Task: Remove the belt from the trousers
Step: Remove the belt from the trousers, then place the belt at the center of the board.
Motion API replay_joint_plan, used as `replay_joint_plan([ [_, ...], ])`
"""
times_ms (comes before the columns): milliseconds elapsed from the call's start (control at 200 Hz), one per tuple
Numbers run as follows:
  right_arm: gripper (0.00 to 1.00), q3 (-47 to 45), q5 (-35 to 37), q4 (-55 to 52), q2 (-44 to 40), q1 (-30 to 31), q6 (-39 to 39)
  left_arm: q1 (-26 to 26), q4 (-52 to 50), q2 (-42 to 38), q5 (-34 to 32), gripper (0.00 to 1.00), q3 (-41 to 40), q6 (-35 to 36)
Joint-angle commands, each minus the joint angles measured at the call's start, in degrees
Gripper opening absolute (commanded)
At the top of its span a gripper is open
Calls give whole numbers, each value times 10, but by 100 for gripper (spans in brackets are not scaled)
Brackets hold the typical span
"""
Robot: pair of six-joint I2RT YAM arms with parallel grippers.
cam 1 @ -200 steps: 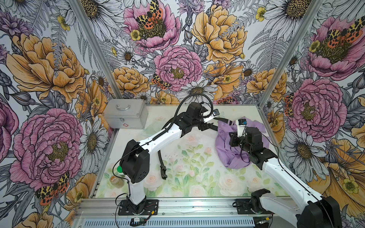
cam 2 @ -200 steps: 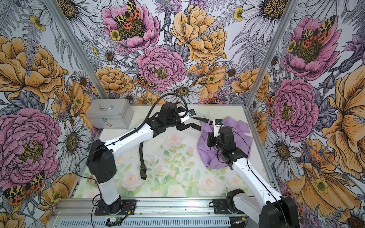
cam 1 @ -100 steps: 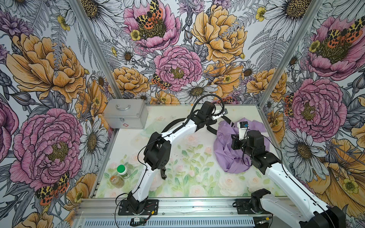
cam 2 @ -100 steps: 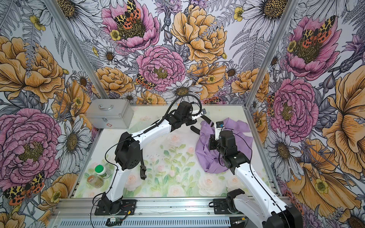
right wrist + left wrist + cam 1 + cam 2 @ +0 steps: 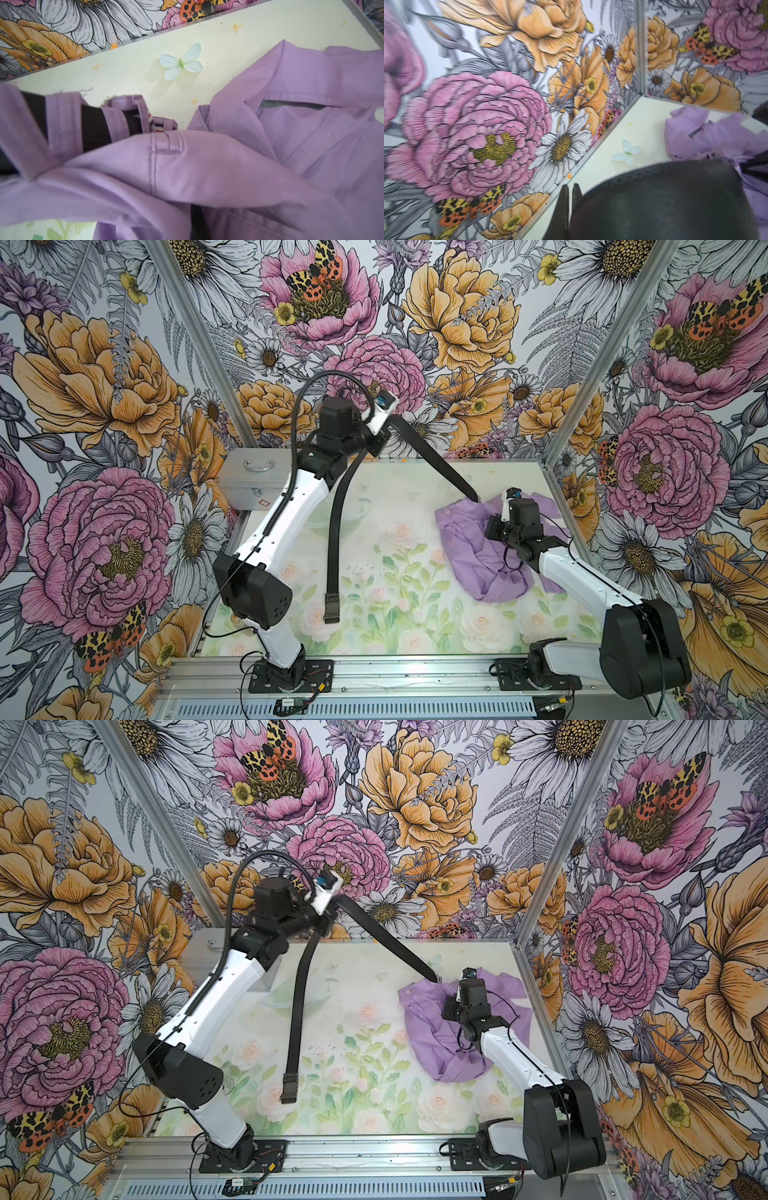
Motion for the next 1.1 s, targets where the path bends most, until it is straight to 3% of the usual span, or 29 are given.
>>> replay_joint_plan([
  [0,0,17,44,-30,25,-12,25,23,57,-72,106,0,8,-95],
  [265,0,66,2,-27,50,10,15,48,158,-125,120,0,-143,-130],
  [360,13,95,-14,-28,32,42,-15,46,208,-122,136,0,-198,-147],
  [470,45,117,-22,-27,-7,66,-33,37,263,-116,148,0,-264,-154],
  [515,53,123,-30,-28,-24,66,-35,32,270,-113,149,0,-287,-144],
  [610,62,126,-45,-28,-57,66,-45,20,275,-109,141,0,-332,-120],
  [735,66,112,-42,-27,-103,67,-54,7,292,-112,107,0,-404,-114],
  [815,68,90,-9,-26,-137,67,-60,-7,292,-114,77,6,-451,-95],
  [925,72,57,54,-25,-181,66,-78,-22,293,-105,40,34,-493,-70],
  [996,74,42,81,-25,-204,63,-86,-21,293,-90,31,42,-495,-64],
  [1051,74,33,89,-24,-220,60,-90,-18,293,-78,30,54,-489,-63],
  [1096,75,29,91,-24,-231,60,-92,-14,292,-68,31,56,-479,-63],
])
